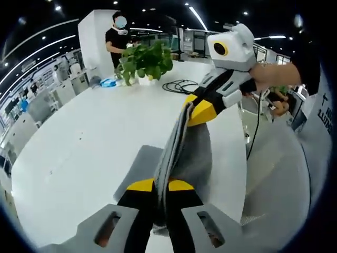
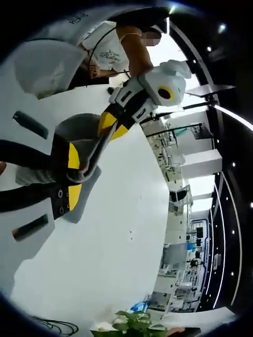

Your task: Fold the towel on the table until its edges align and the towel forms a compact rectangular stack.

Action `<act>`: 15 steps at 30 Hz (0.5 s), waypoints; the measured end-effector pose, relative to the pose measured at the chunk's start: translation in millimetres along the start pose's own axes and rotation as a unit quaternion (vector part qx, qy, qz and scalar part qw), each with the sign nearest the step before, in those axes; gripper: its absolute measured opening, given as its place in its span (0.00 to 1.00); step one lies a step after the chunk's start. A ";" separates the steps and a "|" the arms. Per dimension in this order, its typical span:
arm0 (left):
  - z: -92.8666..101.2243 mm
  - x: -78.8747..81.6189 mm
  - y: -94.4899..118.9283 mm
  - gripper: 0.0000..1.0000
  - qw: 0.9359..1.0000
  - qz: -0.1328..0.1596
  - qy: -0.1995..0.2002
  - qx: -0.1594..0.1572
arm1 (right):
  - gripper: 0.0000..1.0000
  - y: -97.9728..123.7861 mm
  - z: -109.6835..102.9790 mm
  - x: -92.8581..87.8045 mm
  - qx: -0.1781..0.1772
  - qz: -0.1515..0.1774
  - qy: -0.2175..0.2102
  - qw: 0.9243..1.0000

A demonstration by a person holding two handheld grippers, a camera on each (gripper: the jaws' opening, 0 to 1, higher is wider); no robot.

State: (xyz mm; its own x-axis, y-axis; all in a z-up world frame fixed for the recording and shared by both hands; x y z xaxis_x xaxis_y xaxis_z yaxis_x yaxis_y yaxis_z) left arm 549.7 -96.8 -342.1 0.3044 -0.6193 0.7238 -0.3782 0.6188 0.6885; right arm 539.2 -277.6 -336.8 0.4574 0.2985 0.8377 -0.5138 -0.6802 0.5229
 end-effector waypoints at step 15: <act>-39.8 -31.8 -59.6 0.08 0.996 -0.027 0.069 -0.041 | 0.05 -58.3 43.7 -20.6 -0.010 -0.047 -0.045 0.998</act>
State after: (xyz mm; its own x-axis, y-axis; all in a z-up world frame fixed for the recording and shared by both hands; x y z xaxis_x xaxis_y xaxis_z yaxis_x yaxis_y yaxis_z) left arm 597.3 -94.8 -404.2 0.4422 -0.5836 0.6810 -0.2862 0.6278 0.7239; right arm 591.4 -273.3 -391.5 0.5674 0.2986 0.7674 -0.4792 -0.6381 0.6026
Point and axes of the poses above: the point that each gripper's makers call its tool centre point, and the gripper's own axes: y roughly backward along the fingers, z roughly to its right, x roughly out of its top, the point moved 7 cm from there along y, roughly backward along the fingers
